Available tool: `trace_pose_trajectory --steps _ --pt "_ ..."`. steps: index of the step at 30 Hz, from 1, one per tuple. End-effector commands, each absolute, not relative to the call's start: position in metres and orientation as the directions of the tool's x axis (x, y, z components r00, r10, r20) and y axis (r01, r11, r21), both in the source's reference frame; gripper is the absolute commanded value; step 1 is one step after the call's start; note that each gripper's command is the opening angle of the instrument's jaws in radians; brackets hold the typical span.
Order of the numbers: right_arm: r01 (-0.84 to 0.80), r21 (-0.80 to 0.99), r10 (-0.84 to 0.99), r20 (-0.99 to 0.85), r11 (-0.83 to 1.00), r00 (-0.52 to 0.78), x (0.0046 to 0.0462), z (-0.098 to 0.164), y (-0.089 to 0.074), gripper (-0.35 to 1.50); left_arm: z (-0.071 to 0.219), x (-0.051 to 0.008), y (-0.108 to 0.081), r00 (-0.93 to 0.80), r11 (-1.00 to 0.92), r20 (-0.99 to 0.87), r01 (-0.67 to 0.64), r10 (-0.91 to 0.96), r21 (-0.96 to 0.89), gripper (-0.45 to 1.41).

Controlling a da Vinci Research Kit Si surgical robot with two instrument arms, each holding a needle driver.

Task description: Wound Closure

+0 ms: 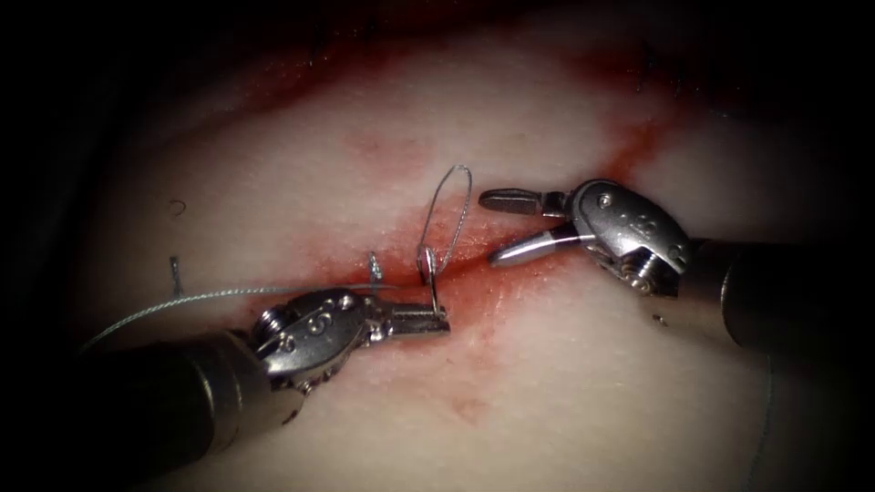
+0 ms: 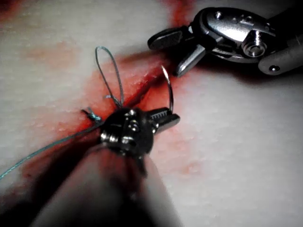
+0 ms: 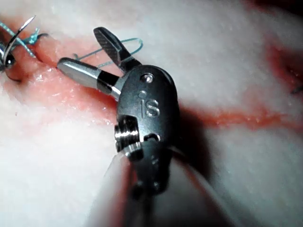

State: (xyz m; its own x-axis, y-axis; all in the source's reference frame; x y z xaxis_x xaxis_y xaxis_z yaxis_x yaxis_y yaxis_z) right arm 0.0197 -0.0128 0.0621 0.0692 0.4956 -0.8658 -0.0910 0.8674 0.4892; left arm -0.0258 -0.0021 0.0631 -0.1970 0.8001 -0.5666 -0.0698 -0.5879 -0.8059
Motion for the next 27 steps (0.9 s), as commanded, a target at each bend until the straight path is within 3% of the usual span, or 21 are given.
trace_pose_trajectory --steps 1,6,17,21,24,27 --pt "-0.074 0.478 0.483 -0.871 0.875 0.09 0.0205 0.063 -0.014 1.09 0.064 -0.0262 -0.003 -0.185 -0.552 -0.535 -0.051 0.824 -0.832 -0.45" --pt "-0.012 0.427 0.426 -0.898 0.904 0.112 0.0206 0.062 -0.016 1.11 0.062 -0.0254 -0.004 -0.164 -0.42 -0.421 0.043 0.892 -0.907 -0.45" --pt "0.025 0.367 0.36 -0.922 0.93 0.142 0.0225 0.061 -0.019 1.01 0.055 -0.023 -0.005 -0.157 -0.327 -0.36 0.201 0.92 -0.923 -0.45" --pt "0.019 0.333 0.327 -0.934 0.943 0.143 0.0235 0.061 -0.019 1.01 0.052 -0.0223 -0.005 -0.141 -0.371 -0.404 0.21 0.904 -0.905 -0.45" --pt "0.001 0.291 0.288 -0.946 0.957 0.149 0.0241 0.061 -0.019 0.86 0.05 -0.0218 -0.004 -0.116 -0.429 -0.455 0.196 0.883 -0.882 -0.45" --pt "-0.033 0.223 0.226 -0.96 0.974 0.164 0.0245 0.061 -0.019 0.86 0.049 -0.0213 -0.004 -0.1 -0.48 -0.501 0.178 0.86 -0.859 -0.45"
